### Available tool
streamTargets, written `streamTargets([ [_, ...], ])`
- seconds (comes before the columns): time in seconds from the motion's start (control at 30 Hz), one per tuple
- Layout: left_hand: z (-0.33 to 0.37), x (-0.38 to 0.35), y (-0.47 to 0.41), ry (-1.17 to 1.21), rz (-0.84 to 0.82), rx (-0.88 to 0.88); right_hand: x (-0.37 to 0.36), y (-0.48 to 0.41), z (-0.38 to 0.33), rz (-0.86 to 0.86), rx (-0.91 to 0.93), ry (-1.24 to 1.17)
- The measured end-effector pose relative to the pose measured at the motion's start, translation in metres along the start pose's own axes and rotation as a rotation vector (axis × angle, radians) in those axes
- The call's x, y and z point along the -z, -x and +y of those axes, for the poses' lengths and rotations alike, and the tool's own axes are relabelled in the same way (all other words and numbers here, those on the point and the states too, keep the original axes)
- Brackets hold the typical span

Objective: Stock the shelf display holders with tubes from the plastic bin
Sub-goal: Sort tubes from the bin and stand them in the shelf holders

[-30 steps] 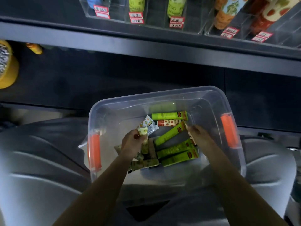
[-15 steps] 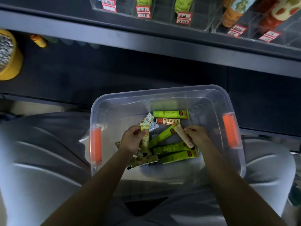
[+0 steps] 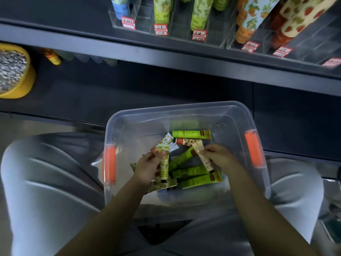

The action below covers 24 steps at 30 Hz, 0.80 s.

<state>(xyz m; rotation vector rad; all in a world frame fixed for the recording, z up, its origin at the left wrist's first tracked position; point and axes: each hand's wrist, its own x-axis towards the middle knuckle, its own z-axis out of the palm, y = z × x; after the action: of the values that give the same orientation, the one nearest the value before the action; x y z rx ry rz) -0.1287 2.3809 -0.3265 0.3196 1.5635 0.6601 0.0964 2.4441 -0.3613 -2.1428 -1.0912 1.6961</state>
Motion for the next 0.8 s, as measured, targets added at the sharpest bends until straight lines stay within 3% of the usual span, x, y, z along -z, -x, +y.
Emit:
streamTargets([
  [0.2, 0.028, -0.013, 0.027, 0.185, -0.074, -0.028, 0.005, 0.074, -0.039, -0.17, 0.147, -0.759],
  [0.3, 0.04, -0.017, 0.044, 0.23, -0.152, -0.118, 0.004, 0.108, -0.044, -0.263, 0.216, -0.956],
  [0.5, 0.057, -0.022, 0.085, 0.231, -0.25, -0.195, 0.006, 0.155, -0.058, -0.317, 0.301, -0.944],
  [0.8, 0.116, -0.047, 0.142, 0.231, -0.398, -0.429, 0.051, 0.21, -0.11, -0.047, 0.698, -0.779],
])
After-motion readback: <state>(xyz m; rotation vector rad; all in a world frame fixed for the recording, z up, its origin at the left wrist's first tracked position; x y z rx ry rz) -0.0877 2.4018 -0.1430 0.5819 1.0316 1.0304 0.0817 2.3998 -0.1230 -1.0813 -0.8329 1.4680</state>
